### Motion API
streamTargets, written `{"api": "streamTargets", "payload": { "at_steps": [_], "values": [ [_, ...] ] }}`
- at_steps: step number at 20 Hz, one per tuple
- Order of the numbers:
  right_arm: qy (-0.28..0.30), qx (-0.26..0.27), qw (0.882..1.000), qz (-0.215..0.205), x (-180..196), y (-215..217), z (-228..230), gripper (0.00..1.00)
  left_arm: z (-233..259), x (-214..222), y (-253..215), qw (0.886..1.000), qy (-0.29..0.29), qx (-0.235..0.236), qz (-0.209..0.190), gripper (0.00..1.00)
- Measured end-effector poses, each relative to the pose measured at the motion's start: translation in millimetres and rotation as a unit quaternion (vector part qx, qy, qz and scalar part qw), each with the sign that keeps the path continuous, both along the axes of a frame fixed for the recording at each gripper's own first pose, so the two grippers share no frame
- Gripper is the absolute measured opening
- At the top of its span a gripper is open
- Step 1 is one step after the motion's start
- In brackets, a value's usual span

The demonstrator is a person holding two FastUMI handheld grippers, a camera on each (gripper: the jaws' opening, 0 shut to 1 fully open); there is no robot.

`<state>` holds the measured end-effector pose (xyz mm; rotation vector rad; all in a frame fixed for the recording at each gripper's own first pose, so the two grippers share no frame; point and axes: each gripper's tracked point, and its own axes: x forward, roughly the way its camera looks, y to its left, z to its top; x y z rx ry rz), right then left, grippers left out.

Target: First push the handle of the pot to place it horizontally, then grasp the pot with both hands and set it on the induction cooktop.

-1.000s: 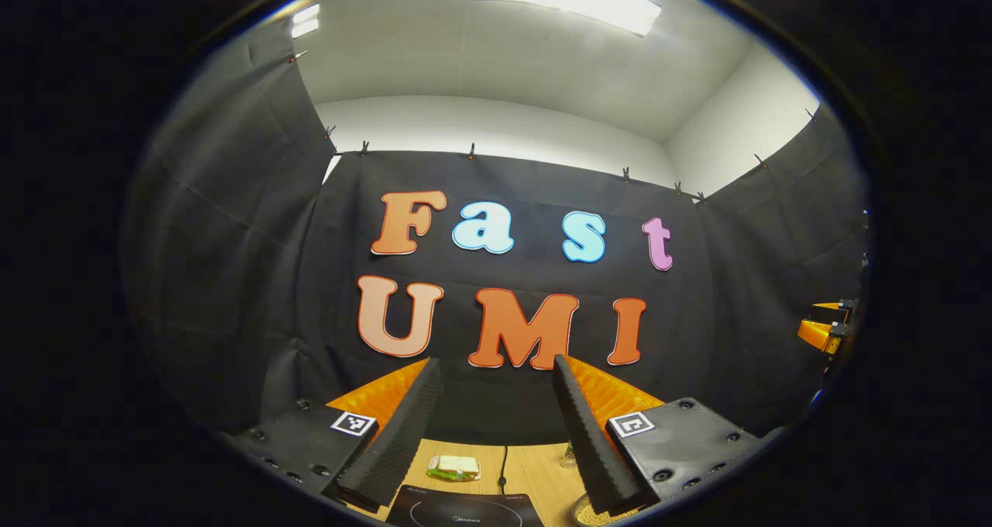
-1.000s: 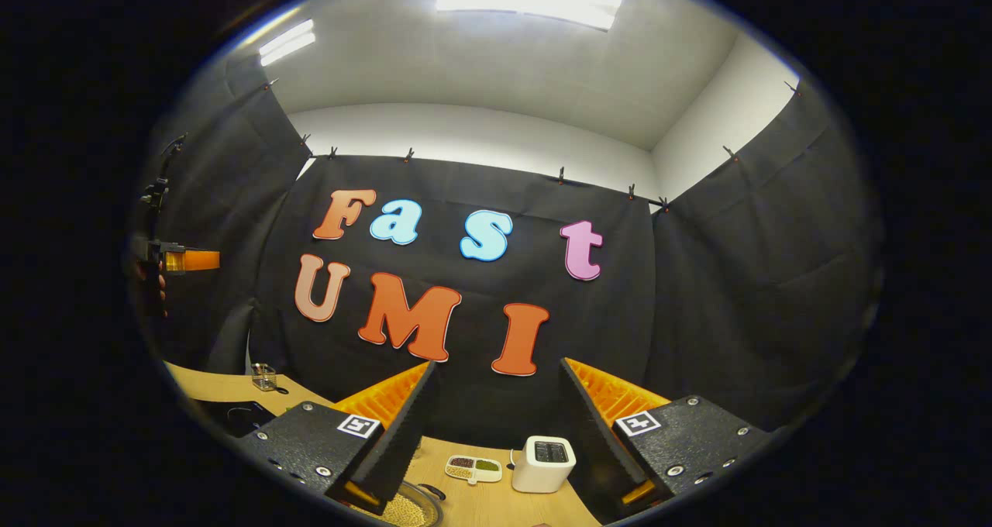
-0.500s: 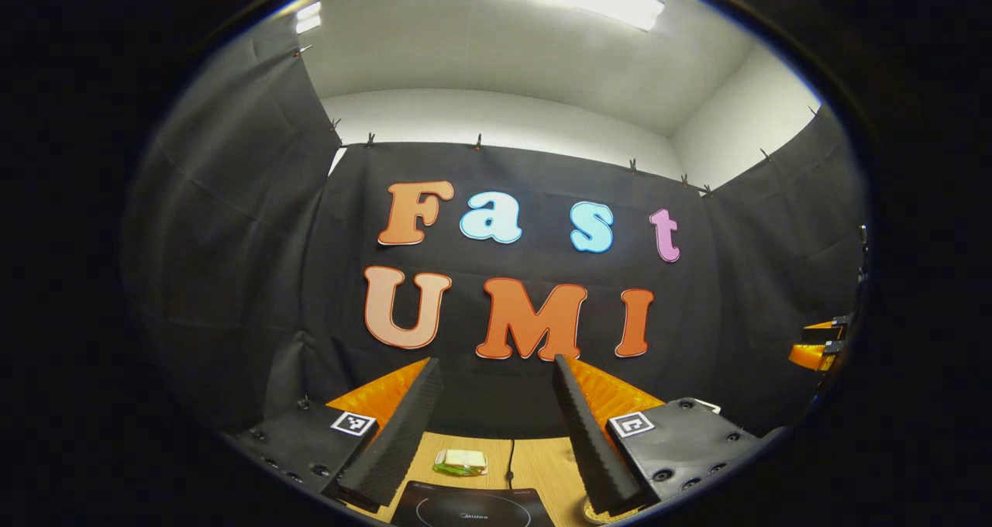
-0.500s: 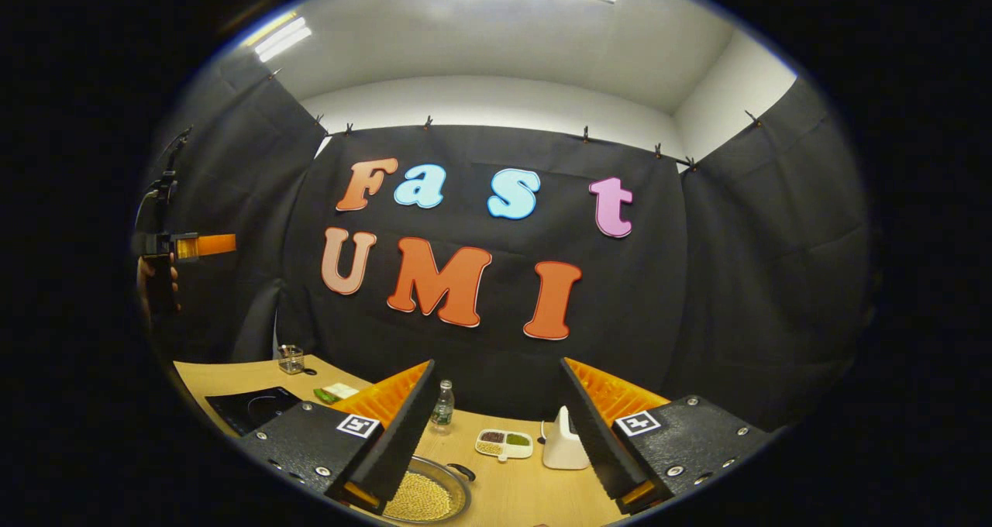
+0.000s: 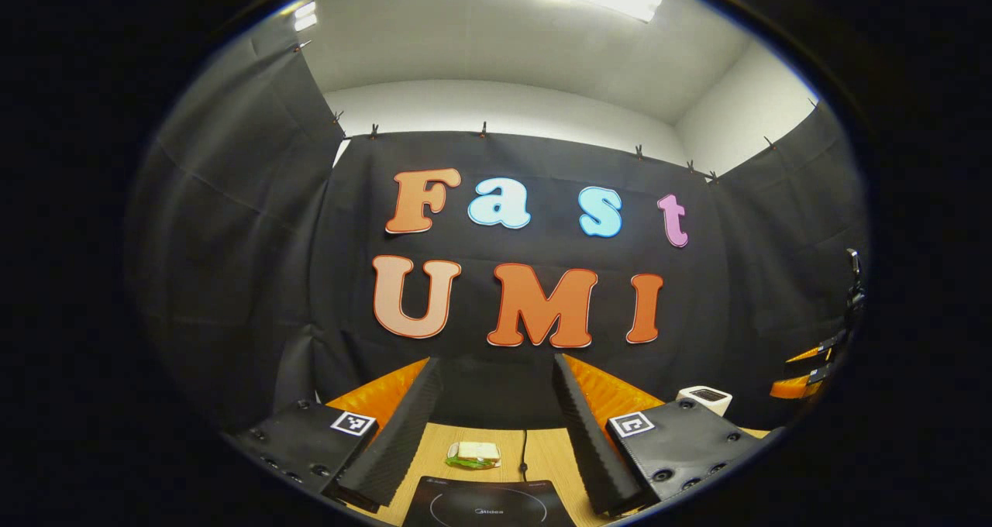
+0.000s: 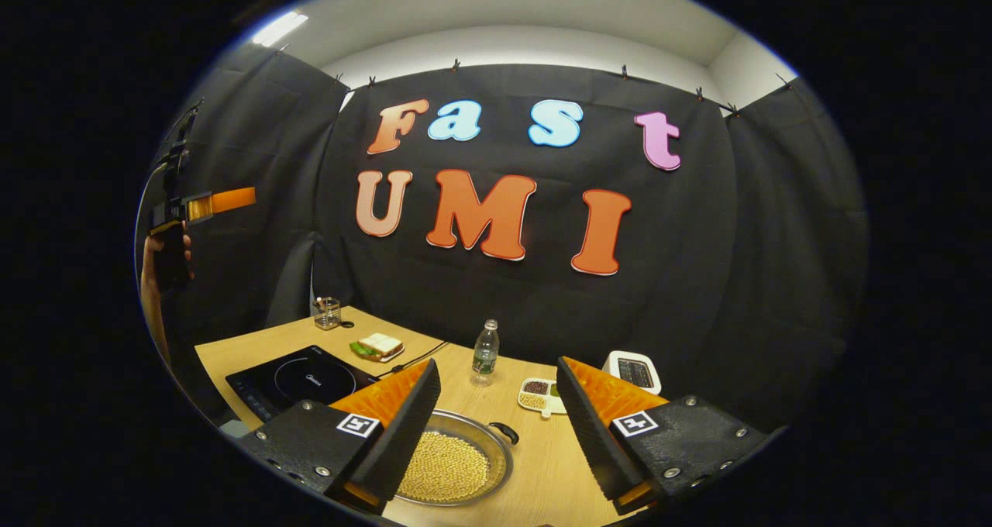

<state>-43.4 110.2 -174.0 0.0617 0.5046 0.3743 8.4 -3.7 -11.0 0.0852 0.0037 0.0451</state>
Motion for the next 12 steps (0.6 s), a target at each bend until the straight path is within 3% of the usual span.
{"api": "streamTargets", "payload": {
  "at_steps": [6, 12],
  "values": [
    [0.065, -0.019, 0.996, 0.055, -23, 34, -36, 0.93, -8, 2, 12, 1.000, 0.009, 0.000, 0.006, 0.98],
    [0.161, -0.030, 0.981, 0.104, -54, 64, -82, 0.81, -21, 1, 28, 1.000, 0.022, -0.002, 0.016, 0.94]
  ]
}}
